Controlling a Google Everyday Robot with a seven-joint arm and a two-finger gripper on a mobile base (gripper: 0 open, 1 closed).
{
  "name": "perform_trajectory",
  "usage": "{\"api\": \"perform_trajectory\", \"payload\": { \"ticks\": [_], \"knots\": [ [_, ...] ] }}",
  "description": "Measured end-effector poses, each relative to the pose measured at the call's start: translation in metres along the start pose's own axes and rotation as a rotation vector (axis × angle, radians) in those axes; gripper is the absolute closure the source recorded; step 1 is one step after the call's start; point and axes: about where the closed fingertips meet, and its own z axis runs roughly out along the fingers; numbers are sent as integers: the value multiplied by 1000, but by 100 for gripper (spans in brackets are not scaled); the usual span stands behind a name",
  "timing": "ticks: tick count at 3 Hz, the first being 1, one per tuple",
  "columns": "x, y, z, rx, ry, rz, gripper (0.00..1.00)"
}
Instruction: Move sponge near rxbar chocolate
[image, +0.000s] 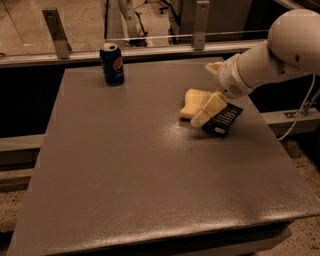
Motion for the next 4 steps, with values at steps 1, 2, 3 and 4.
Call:
{"api": "perform_trajectory", "payload": {
  "ticks": [1, 2, 3, 4],
  "knots": [
    [-7, -2, -13, 22, -34, -12, 0],
    [-16, -9, -50, 58, -97, -47, 0],
    [-26, -23, -96, 86, -163, -127, 0],
    [-34, -38, -161, 119, -197, -232, 0]
  ]
}}
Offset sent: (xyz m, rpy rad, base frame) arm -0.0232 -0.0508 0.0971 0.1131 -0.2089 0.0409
